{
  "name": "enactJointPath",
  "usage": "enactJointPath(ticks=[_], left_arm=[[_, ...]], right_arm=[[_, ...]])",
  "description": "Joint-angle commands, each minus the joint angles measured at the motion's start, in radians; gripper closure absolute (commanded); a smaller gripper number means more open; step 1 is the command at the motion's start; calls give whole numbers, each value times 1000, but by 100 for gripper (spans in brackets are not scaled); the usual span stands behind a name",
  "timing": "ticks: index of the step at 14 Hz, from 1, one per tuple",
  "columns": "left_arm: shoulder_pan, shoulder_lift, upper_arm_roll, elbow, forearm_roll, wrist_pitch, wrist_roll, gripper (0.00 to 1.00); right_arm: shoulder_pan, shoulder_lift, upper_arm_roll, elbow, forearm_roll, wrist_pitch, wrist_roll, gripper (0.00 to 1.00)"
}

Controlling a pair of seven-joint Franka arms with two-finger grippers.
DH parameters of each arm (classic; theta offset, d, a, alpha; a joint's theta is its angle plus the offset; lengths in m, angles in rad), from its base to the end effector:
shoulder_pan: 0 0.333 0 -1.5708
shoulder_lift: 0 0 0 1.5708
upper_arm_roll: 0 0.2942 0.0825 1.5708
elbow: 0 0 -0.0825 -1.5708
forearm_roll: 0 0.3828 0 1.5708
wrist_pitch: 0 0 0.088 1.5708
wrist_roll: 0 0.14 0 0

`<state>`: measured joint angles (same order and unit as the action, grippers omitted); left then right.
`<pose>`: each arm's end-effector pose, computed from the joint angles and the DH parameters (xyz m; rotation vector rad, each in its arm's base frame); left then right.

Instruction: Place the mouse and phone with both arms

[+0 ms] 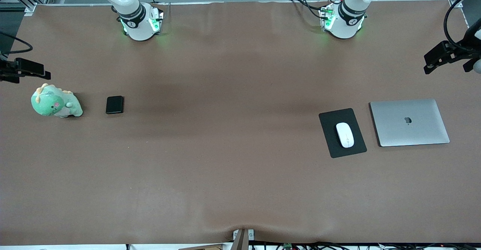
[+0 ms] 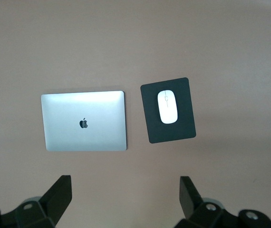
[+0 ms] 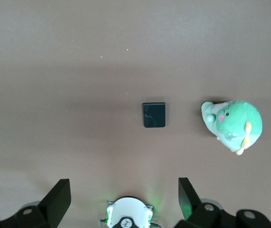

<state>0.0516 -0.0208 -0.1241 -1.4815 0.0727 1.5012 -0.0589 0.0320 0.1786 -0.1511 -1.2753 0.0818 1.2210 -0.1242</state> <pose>0.5407 -0.0294 0.6169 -3.0686 0.0109 -0.0693 0.5553 -0.0452 0.5791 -3.0420 -0.0357 0.3407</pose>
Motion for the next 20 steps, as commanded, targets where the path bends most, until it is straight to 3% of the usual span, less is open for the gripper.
enactJointPath(ticks=[1,5,7,15,20], left_arm=[[5,-14,0,10,-24,-16,17,0],[4,-14,0,12,-24,-18,17,0],[2,-14,-2,12,-24,-22,17,0],[1,-14,-2,13,-24,-30,17,0],[1,-14,-22,12,-45,-65,17,0]], right_arm=[[-34,-68,76,-47,-7,-12,188,0],[-81,-266,140,-319,-7,135,207,0],[-104,-303,172,-374,-7,155,236,0],[-110,-197,169,-208,-16,117,228,0],[-98,-194,171,-203,-45,97,230,0]])
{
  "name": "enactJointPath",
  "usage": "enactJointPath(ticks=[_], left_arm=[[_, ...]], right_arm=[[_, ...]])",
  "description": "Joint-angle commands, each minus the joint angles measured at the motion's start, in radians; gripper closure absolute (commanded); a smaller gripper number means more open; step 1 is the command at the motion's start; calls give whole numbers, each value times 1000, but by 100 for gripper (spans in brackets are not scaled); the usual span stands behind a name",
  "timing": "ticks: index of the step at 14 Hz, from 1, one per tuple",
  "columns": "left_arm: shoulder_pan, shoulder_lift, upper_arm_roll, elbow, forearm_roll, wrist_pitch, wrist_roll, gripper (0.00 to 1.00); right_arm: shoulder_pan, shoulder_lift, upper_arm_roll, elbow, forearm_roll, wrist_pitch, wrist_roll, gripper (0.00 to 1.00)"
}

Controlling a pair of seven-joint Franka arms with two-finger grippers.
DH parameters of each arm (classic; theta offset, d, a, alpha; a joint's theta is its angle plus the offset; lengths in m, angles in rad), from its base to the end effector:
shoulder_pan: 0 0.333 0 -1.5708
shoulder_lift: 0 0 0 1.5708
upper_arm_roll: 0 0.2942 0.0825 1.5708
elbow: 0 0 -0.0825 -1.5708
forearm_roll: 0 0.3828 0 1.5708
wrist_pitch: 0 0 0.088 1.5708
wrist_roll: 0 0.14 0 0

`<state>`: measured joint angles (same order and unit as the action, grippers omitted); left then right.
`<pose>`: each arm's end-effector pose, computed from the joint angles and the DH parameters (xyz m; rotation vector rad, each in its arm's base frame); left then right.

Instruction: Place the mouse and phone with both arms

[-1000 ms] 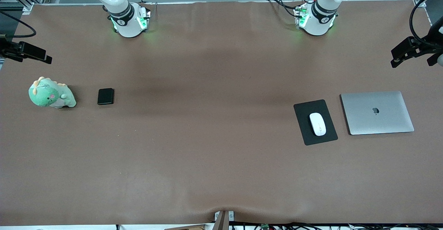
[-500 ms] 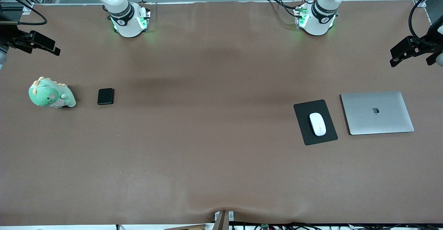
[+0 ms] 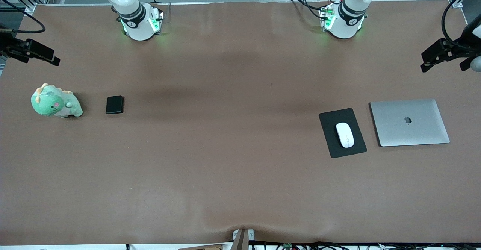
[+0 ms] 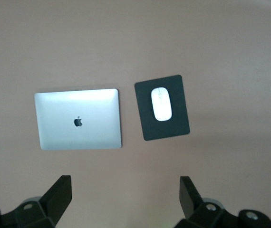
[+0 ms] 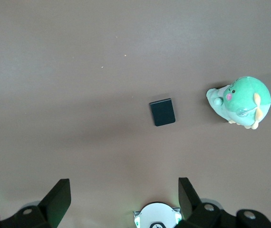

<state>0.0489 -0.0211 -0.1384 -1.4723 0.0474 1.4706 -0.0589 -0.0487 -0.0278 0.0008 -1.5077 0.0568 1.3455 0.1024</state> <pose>0.5356 -0.0418 0.6183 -3.0927 0.0393 -0.0354 0.5163 -0.0159 0.5960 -3.0744 0.2176 0.2097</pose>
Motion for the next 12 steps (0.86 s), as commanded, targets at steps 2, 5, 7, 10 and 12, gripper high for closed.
enactJointPath(ticks=[2,5,7,10,12], left_arm=[[3,-14,-9,3,-21,-39,16,0],[8,-14,-7,4,-21,-42,16,0],[9,-14,-7,4,-21,-42,16,0],[9,-14,-6,6,-20,-42,17,0],[9,-14,-6,4,-20,-42,17,0]], right_arm=[[-20,16,18,30,-20,-29,2,0],[-17,16,19,30,-20,-29,2,0],[-16,14,19,30,-20,-31,0,0],[-13,14,21,30,-35,-42,0,0],[-13,14,21,29,-42,-42,-9,0]])
